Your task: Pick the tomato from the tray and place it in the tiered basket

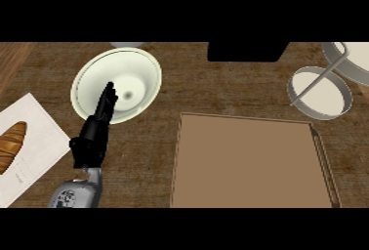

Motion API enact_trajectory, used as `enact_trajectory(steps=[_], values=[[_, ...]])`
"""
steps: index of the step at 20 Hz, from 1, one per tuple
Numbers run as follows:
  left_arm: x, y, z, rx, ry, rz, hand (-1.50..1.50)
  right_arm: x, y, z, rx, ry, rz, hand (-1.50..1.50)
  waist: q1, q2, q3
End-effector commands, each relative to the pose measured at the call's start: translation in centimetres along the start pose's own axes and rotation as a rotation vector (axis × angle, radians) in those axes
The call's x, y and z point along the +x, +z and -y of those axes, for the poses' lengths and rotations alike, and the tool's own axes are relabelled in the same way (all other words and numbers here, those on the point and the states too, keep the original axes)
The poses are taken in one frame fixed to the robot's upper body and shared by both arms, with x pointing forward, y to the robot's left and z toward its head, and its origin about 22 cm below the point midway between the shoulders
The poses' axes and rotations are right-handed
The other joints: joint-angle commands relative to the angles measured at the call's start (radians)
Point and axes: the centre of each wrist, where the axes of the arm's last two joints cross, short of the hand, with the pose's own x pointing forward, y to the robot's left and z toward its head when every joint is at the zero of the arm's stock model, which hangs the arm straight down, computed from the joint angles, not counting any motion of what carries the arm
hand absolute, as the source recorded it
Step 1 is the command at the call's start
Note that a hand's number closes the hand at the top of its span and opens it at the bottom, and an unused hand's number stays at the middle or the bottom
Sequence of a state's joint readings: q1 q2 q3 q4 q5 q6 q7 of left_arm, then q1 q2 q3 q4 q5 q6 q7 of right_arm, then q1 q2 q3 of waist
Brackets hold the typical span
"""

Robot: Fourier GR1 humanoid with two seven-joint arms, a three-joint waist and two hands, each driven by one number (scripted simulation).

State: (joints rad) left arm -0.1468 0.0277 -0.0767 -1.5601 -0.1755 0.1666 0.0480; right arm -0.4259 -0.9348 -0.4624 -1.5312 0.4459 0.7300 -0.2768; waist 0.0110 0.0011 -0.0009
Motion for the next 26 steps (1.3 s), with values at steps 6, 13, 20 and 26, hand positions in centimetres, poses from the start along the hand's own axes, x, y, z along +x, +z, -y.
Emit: enact_trajectory(steps=[6,13,20,26], values=[[0.4,0.2,0.9,-0.016,0.000,0.006,0.00,-0.5,-6.3,-0.6,-0.019,0.068,-0.028,1.50,0.014,0.004,0.001],[1.8,-0.1,0.2,-0.033,0.013,0.014,0.00,-2.5,-8.8,-0.4,-0.058,0.112,-0.057,1.50,0.019,0.005,0.001],[1.1,-0.1,0.6,-0.026,0.001,0.021,0.00,-5.7,-10.5,-4.7,0.019,-0.157,-0.196,-1.50,0.023,0.006,0.001],[0.9,-0.7,1.4,-0.009,0.005,0.003,0.00,-7.2,-11.0,-6.3,0.013,-0.365,-0.133,-1.50,0.011,0.006,0.002]])
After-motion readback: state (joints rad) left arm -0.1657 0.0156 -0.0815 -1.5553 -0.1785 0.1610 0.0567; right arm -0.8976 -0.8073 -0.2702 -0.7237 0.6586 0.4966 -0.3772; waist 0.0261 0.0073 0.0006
